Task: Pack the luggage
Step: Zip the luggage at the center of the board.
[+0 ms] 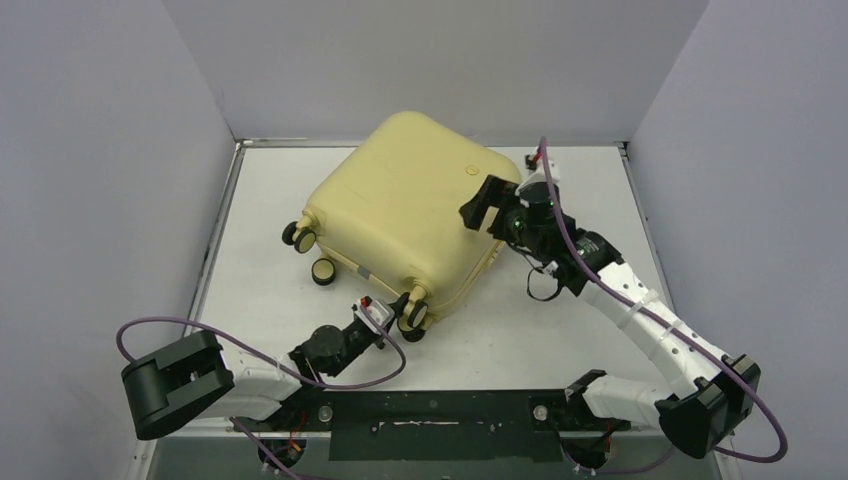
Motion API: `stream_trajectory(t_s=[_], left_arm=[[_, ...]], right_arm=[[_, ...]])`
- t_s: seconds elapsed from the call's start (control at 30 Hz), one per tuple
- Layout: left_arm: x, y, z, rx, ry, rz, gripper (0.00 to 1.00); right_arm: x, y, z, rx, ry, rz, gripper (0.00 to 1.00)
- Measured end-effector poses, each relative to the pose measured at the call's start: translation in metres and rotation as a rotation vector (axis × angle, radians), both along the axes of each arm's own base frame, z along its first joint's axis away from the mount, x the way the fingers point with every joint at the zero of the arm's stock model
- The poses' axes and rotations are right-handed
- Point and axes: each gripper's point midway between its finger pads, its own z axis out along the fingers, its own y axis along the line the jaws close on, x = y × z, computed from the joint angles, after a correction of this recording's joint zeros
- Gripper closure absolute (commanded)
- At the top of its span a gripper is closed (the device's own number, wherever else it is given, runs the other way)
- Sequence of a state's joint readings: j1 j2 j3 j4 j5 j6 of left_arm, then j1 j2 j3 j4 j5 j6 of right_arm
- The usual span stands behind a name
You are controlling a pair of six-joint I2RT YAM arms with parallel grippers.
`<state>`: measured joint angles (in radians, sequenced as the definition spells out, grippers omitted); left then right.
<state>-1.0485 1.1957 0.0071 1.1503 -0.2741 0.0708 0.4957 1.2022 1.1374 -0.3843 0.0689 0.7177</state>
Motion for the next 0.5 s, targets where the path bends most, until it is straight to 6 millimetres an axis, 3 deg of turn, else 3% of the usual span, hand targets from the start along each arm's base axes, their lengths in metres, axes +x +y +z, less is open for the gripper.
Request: stream_trajectory(t_s=[0.1, 0.23, 0.5], left_arm=[[-0.001, 0.001, 0.002, 0.0, -0.002, -0.001, 1.0], [-0.002, 0.003, 0.004, 0.0, -0.002, 0.0, 1.0], [-0.001, 0.012, 0.004, 0.03, -0.003, 0.032, 1.0]], right_arm=[[-0.05, 0.046, -0.004, 0.015, 0.039, 0.183, 0.05], [-0.096, 0.087, -0.027, -0.001, 0.145, 0.35, 0.05], [-0.122, 0.104, -0.037, -0.022, 0.194, 0.407, 0.08]])
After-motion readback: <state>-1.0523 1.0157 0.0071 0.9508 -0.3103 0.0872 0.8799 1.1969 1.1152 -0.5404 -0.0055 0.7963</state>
